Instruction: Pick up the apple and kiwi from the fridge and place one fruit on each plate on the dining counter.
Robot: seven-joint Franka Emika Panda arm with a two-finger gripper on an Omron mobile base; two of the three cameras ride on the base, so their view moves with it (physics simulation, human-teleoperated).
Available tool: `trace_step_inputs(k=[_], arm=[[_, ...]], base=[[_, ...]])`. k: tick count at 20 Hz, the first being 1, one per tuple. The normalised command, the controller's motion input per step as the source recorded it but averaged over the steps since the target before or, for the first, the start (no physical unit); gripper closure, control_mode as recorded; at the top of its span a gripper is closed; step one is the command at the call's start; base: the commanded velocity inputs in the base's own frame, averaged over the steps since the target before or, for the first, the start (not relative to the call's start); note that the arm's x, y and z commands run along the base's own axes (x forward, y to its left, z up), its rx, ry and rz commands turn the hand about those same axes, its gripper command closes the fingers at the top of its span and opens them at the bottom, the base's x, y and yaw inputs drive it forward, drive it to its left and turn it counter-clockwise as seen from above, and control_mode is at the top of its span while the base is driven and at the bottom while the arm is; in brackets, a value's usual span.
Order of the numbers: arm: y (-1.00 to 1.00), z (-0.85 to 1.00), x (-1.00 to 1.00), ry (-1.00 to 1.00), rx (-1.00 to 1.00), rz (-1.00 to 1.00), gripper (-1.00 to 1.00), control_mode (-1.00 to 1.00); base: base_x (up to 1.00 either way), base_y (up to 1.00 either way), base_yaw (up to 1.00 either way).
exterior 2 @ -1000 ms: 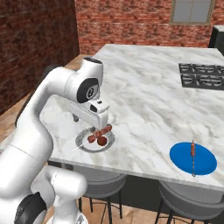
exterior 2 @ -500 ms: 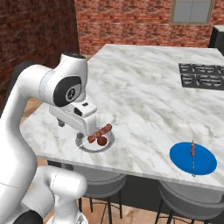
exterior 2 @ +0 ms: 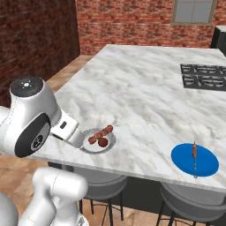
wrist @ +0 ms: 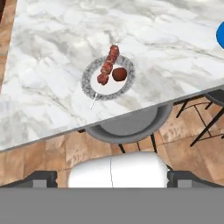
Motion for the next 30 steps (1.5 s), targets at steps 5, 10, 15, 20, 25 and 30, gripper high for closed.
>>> trace_step_inputs(k=[5, 10, 15, 20, 25, 30], arm=[[0.10, -0.04, -0.02, -0.04, -0.05, 0.05, -1.00, -1.00], [0.01, 0.00, -0.05, -0.03, -0.01, 0.00, -1.00, 1.00], [0.00, 0.00, 0.00, 0.00, 0.00, 0.00, -1.00, 1.00], [0.00, 0.00, 0.00, 0.00, 0.00, 0.00, -1.00, 1.00], [0.00, 0.00, 0.00, 0.00, 0.00, 0.00, -1.00, 1.00], [0.00, 0.00, 0.00, 0.00, 0.00, 0.00, -1.00, 1.00]], base=[[0.00, 0.00, 0.00], [-0.49, -0.03, -0.10], [-0.63, -0.27, -0.55], [-0.16, -0.24, -0.82], [0.01, -0.46, -0.86], [0.34, -0.67, -0.73]])
